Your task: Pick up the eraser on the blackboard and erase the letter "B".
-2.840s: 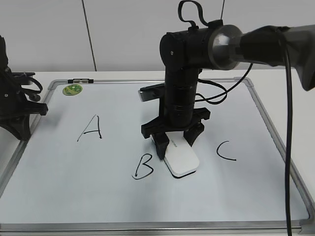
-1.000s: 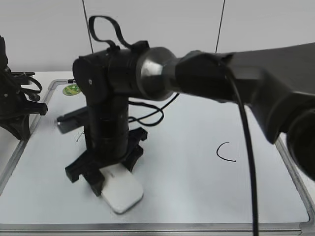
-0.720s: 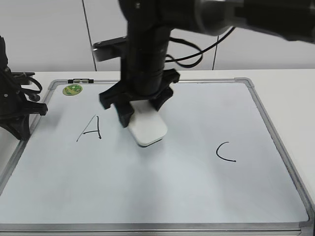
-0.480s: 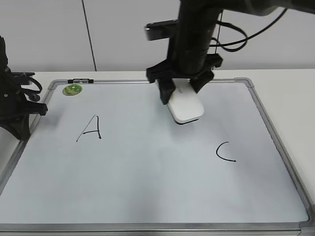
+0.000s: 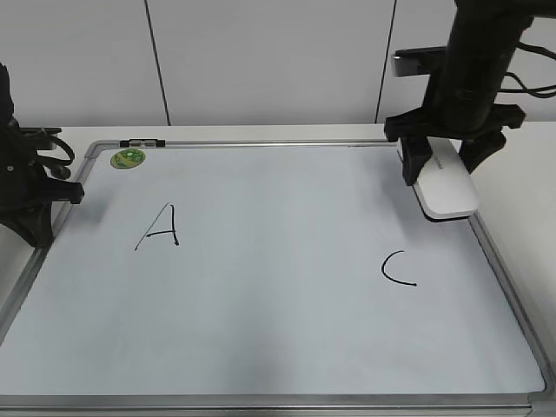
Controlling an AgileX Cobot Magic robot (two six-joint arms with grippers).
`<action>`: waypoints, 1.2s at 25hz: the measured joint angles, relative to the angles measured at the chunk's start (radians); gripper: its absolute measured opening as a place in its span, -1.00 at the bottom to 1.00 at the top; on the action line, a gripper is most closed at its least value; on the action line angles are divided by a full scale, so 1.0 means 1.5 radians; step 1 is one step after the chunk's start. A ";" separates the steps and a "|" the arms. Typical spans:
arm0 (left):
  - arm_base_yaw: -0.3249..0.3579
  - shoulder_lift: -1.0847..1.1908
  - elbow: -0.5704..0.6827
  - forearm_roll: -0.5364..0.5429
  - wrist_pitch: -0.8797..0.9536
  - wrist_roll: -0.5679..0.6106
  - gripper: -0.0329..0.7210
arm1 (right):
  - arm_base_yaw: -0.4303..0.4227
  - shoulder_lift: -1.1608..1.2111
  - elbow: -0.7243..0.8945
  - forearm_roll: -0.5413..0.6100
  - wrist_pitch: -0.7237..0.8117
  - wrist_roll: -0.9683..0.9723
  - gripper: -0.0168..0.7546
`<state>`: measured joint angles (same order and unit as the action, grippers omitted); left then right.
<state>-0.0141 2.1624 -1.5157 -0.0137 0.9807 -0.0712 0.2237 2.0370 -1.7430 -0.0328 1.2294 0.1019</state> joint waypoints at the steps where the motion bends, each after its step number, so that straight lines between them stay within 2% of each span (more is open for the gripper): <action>1: 0.000 0.000 0.000 0.000 0.000 0.000 -0.84 | -0.011 0.000 0.000 0.000 0.000 0.000 0.39; 10: 0.000 0.000 0.000 0.000 0.000 0.000 -0.84 | -0.107 0.031 0.000 0.078 -0.001 -0.073 0.39; 30: 0.000 0.000 0.000 0.000 0.000 0.000 -0.84 | -0.118 0.110 -0.001 0.086 -0.007 -0.095 0.39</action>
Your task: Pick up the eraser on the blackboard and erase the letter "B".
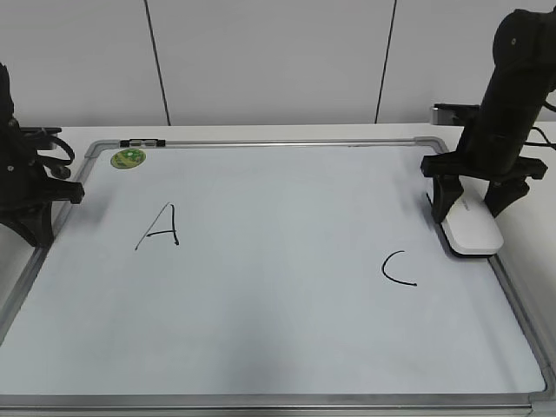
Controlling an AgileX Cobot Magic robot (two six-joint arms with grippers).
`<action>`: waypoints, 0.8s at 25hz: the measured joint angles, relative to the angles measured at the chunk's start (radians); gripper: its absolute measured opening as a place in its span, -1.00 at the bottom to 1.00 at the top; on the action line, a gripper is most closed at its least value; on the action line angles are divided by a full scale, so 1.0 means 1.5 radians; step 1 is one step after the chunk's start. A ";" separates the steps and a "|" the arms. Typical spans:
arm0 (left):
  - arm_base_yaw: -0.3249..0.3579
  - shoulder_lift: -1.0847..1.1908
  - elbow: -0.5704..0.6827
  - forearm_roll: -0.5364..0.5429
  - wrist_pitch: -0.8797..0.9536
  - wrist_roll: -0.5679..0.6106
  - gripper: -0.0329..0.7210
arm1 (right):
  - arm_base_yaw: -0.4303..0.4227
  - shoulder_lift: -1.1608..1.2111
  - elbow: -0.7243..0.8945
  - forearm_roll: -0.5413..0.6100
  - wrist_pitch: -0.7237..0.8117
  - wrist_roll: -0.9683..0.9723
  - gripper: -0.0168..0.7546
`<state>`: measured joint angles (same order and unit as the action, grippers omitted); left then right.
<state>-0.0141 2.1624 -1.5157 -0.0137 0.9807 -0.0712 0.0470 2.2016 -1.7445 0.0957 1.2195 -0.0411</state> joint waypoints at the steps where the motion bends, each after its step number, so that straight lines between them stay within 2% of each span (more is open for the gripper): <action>1: 0.000 0.000 0.000 0.000 0.000 0.000 -0.84 | 0.000 0.000 0.000 0.000 0.000 0.000 0.39; 20: 0.000 0.000 0.000 0.000 0.000 0.000 -0.84 | 0.000 0.009 -0.001 -0.003 0.000 -0.001 0.39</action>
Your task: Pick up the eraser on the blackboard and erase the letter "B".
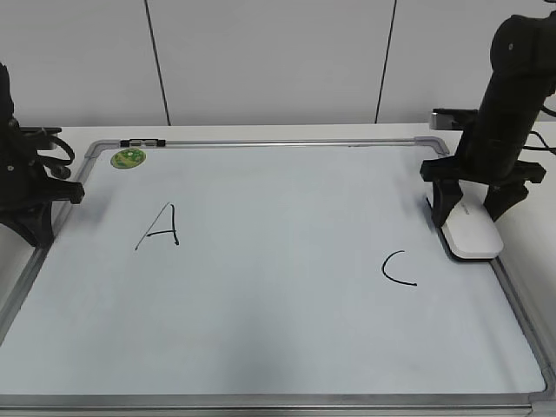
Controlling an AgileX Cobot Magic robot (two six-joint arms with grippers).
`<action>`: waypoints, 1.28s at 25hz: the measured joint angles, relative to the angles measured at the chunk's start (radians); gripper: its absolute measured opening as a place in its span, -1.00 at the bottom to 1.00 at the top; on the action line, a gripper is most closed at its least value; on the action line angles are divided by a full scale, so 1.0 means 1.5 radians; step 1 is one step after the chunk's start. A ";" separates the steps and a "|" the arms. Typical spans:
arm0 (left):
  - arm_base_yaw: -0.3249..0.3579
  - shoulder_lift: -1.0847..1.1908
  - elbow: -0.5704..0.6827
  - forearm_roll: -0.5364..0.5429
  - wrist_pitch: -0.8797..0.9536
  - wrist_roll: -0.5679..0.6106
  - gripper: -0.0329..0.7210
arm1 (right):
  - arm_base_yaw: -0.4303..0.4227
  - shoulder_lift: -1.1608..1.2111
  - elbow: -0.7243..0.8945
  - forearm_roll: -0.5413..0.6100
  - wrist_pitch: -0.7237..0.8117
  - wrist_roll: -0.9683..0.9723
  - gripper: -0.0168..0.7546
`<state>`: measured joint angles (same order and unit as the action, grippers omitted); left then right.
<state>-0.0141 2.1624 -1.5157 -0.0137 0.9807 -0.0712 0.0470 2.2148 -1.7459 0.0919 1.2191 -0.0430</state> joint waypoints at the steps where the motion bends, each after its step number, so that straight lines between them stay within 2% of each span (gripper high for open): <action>1: 0.000 0.000 0.000 0.000 0.000 0.000 -0.84 | 0.000 0.001 0.000 0.000 0.000 0.000 0.39; 10: 0.000 0.000 0.000 0.000 0.000 0.000 -0.84 | 0.000 0.007 0.000 0.000 -0.001 -0.001 0.41; 16: 0.000 0.000 0.000 0.000 0.000 0.000 -0.84 | 0.000 0.007 -0.005 0.002 -0.001 -0.001 0.69; 23: 0.000 -0.001 0.000 0.000 0.000 0.000 -0.81 | 0.000 0.007 -0.010 0.002 -0.001 0.001 0.74; 26: 0.000 -0.008 -0.003 -0.001 -0.002 0.000 -0.60 | 0.000 0.007 -0.030 0.002 -0.001 0.003 0.74; 29: 0.000 -0.031 -0.021 0.001 -0.003 0.000 -0.21 | 0.000 -0.001 -0.041 0.002 -0.001 0.007 0.74; 32: 0.000 -0.056 -0.037 0.009 0.010 0.000 0.07 | 0.000 -0.022 -0.041 0.001 -0.001 0.009 0.74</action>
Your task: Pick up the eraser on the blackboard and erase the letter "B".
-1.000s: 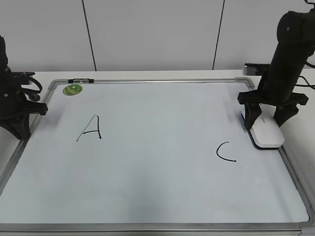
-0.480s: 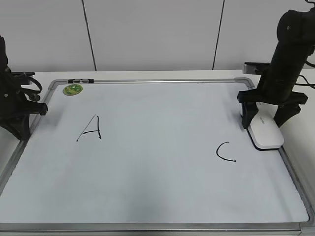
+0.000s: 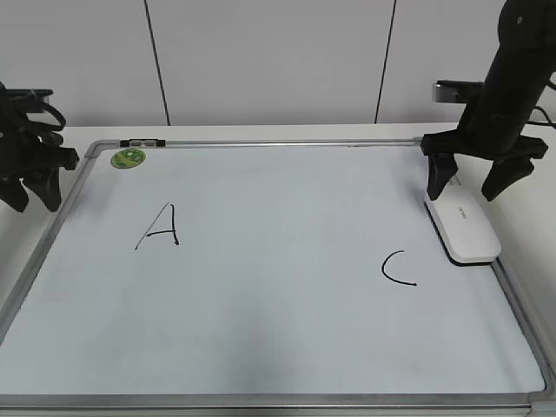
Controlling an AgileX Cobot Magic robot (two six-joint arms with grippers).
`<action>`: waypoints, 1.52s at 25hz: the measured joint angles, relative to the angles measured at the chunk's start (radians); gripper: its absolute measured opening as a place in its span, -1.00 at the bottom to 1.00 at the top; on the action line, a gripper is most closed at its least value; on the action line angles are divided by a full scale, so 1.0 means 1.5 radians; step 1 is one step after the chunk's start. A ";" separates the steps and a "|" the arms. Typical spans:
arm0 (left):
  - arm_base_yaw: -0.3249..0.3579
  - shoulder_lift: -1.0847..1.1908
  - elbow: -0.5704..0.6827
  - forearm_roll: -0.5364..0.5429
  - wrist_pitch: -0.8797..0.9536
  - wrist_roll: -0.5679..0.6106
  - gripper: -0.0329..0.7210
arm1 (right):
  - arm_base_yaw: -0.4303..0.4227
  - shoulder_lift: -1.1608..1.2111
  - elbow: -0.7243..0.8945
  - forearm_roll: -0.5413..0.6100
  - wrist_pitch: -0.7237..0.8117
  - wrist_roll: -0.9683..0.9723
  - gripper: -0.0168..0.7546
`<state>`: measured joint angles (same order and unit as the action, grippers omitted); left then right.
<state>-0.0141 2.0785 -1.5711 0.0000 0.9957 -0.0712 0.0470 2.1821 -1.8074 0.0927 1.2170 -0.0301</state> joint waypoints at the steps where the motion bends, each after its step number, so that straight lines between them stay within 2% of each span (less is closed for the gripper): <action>1: 0.000 -0.008 -0.003 0.000 0.006 0.000 0.12 | 0.000 -0.008 -0.001 -0.001 0.000 0.000 0.73; 9: 0.000 -0.048 -0.004 0.005 0.040 0.000 0.41 | 0.000 -0.058 -0.002 -0.002 0.001 0.007 0.63; 16: 0.000 -0.091 -0.004 -0.021 0.066 0.000 0.44 | 0.003 -0.140 0.033 -0.006 0.001 0.026 0.53; 19: 0.000 -0.121 -0.004 -0.021 0.072 0.000 0.44 | 0.013 -0.204 0.103 -0.011 0.000 0.031 0.53; 22: 0.000 -0.165 0.013 -0.021 0.072 0.000 0.44 | 0.023 -0.270 0.198 -0.022 -0.051 0.045 0.53; 26: 0.000 -0.239 0.073 -0.020 0.058 0.000 0.44 | 0.025 -0.359 0.328 -0.023 -0.138 0.061 0.53; 30: -0.016 -0.330 0.176 0.004 0.021 0.000 0.44 | 0.025 -0.426 0.417 -0.006 -0.198 0.067 0.53; 31: -0.023 -0.353 0.206 0.009 0.009 0.000 0.44 | 0.025 -0.437 0.434 0.001 -0.207 0.068 0.58; 38: -0.066 -0.541 0.370 0.024 -0.049 0.000 0.44 | 0.025 -0.522 0.515 0.021 -0.239 0.070 0.53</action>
<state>-0.1131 1.2676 -1.0156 0.0364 0.9225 -0.0712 0.0842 1.3997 -1.0344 0.1241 0.8584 0.0749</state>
